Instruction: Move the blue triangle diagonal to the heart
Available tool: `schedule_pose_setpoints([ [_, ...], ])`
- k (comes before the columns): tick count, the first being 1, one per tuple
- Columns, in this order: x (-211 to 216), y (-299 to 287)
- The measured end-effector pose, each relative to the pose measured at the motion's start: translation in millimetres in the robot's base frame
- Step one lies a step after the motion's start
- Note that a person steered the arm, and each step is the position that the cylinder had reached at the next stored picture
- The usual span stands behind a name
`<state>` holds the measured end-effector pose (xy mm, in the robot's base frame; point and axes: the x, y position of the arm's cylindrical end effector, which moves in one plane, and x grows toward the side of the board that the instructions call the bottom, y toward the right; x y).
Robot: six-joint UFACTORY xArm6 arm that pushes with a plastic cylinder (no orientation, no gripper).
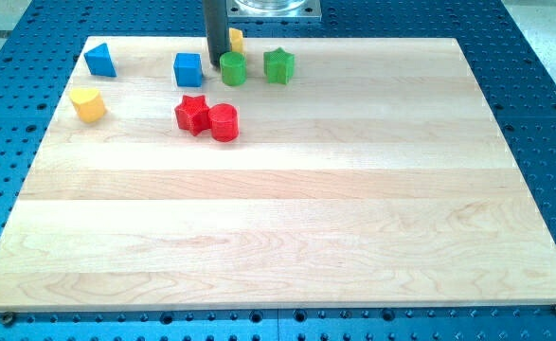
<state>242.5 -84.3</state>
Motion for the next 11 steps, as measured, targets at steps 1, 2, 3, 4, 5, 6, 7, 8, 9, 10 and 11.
schedule_pose_setpoints([
  [1,0.8,-22.1],
  [2,-2.9,-50.7],
  [3,-3.9,-73.0],
  [4,-12.9,-111.6],
  [5,-33.8,-157.5],
  [6,-32.9,-191.5],
  [7,-18.6,-198.8],
  [8,8.9,-195.6],
  [9,32.1,-184.7],
  [10,34.1,-177.1],
  [11,34.0,-169.8],
])
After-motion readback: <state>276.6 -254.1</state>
